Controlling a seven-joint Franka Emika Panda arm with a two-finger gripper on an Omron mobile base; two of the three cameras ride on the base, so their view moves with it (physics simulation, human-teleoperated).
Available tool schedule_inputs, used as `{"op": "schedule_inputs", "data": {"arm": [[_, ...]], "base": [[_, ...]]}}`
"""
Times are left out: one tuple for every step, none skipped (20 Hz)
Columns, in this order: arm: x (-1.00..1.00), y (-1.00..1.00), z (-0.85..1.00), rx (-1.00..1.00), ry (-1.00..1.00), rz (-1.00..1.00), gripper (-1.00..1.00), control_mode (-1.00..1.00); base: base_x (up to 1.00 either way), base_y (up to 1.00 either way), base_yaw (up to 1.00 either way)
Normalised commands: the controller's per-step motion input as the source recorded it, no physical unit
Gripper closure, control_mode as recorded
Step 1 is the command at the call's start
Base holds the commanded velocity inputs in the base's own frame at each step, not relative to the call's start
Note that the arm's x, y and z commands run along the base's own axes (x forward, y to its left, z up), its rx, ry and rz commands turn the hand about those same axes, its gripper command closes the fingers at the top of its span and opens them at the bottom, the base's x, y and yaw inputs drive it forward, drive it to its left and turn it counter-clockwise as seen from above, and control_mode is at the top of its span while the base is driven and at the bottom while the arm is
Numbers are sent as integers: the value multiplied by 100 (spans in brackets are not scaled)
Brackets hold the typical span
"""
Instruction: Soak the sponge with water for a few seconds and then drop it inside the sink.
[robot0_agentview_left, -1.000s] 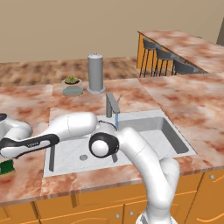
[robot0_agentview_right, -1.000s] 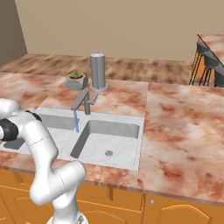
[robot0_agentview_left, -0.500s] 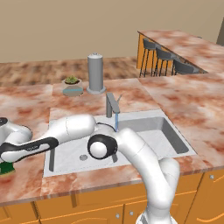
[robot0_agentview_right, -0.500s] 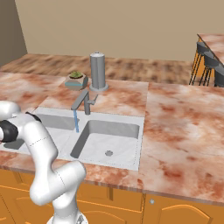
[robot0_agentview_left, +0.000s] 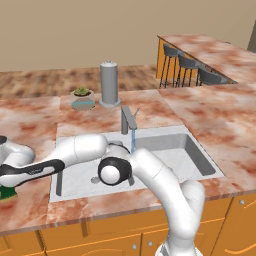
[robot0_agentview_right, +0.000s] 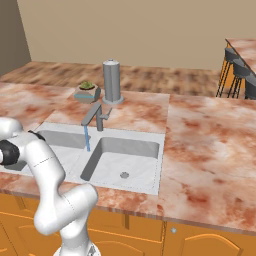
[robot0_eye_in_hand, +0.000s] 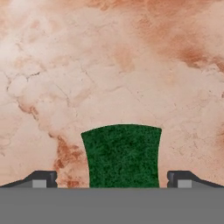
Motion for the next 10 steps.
{"op": "schedule_inputs", "data": {"arm": [[0, 0, -9, 0, 0, 0, -100, -100], [0, 0, -8, 0, 0, 0, -100, -100], [0, 0, -7, 0, 0, 0, -100, -100], [0, 0, -5, 0, 0, 0, -100, -100], [0, 0, -4, 0, 0, 0, -100, -100], [0, 0, -3, 0, 0, 0, -100, -100], [0, 0, -4, 0, 0, 0, -100, -100], [0, 0, -4, 0, 0, 0, -100, -100], [0, 0, -9, 0, 0, 0, -100, -100], [0, 0, -11, 0, 0, 0, -100, -100]], "base": [[0, 0, 0], [0, 0, 0], [0, 0, 0], [0, 0, 0], [0, 0, 0], [0, 0, 0], [0, 0, 0], [0, 0, 0], [0, 0, 0], [0, 0, 0]]}}
